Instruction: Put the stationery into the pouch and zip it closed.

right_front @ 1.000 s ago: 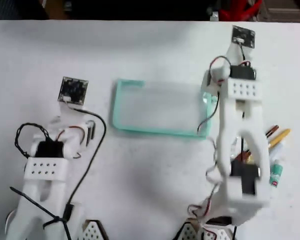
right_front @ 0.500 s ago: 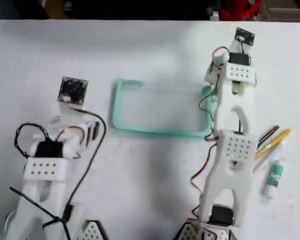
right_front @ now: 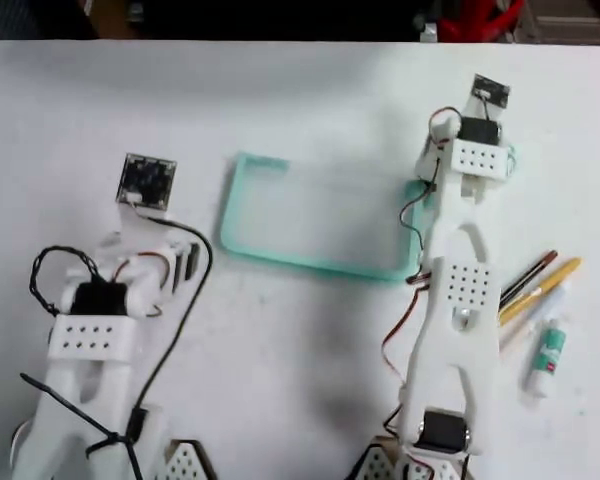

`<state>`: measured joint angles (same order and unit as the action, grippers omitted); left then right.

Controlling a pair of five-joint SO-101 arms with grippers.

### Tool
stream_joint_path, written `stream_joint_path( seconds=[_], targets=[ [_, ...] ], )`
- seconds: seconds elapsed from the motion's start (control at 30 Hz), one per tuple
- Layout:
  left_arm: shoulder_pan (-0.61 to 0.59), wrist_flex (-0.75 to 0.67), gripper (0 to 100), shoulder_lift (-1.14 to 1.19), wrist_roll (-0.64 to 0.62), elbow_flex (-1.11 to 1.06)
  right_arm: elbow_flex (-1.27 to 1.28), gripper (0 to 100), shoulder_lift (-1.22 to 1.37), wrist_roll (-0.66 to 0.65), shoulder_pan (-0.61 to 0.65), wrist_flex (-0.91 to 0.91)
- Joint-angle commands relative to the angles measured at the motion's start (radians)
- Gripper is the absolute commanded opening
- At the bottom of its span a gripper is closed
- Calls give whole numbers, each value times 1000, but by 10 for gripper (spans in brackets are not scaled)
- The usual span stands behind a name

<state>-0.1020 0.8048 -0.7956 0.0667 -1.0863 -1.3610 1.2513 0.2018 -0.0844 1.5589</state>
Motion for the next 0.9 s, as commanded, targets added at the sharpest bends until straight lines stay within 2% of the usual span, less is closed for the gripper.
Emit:
stream_joint_path(
  seconds=[0.0, 0.1, 0.17, 0.3, 0.57, 0.67, 0.8, 0.87],
  targets=[
    [-5, -6, 218, 2, -2, 6, -94, 14, -18, -5, 21, 50],
    [2, -6, 218, 2, 0, 6, -247, 16, -68, -12, 27, 134],
    [2, -6, 218, 2, 0, 6, -319, 16, -130, -91, 41, 160],
    [2, -6, 218, 2, 0, 6, -238, 16, -335, -222, 67, 160],
    [2, 20, 218, 1, 0, 20, -203, 16, -723, -236, 151, 160],
    [2, 114, 218, 1, -3, 86, -201, 16, -862, -238, 214, 160],
    [24, 324, 221, -18, 0, 238, -199, 16, -1012, -244, 309, 160],
    [24, 397, 222, -68, 23, 299, -163, 16, -1079, -313, 360, 160]
  ],
)
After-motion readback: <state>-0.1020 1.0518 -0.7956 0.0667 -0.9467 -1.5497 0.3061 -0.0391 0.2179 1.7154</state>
